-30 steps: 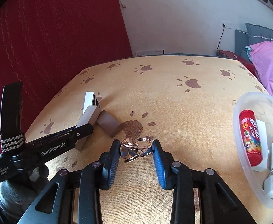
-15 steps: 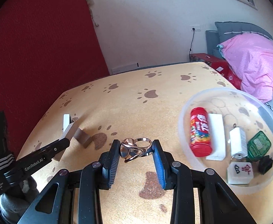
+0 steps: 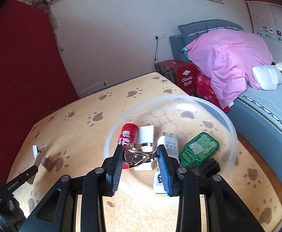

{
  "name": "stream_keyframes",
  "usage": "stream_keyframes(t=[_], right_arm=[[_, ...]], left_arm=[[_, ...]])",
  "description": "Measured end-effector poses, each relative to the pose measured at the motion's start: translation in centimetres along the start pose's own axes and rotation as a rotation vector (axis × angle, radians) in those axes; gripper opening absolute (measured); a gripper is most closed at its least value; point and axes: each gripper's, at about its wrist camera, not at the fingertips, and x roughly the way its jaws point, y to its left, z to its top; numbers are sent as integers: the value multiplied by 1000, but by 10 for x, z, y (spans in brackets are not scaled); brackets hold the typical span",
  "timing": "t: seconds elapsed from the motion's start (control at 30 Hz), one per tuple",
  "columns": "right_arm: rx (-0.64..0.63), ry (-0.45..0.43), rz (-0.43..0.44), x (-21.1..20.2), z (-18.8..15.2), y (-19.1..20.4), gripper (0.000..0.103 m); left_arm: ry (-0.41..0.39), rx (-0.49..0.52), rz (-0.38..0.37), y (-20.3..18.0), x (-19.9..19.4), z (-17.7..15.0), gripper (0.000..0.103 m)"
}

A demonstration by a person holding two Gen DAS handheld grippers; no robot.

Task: Organize rigid objects
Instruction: 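Carry the gold ring into the bowl and release it with the right gripper, then lower the wooden block into the bowl and open the left gripper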

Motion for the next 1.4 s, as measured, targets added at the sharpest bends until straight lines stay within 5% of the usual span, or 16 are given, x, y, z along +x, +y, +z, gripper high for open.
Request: stream_keyframes(t=[0.07,0.13,0.17,0.47,1.4], right_arm=[[23,-18,-21,-3,1,-10,39],[57,-35,-44,-5,2,-20,69],[76,-54,-55,-8,2,-25,71],[129,-124,-174,-11,-3,-47,71],[282,-214,-282,-14,-12,-75,77]], left_arm=[[-1,-1,0,0,0,0,30],[-1,0,2,0,0,0,30],[-2,1,5,-1,0,-1,30],[11,48,12,-20,-1,-5,30],[89,331,-266,-208,24,-6,30]])
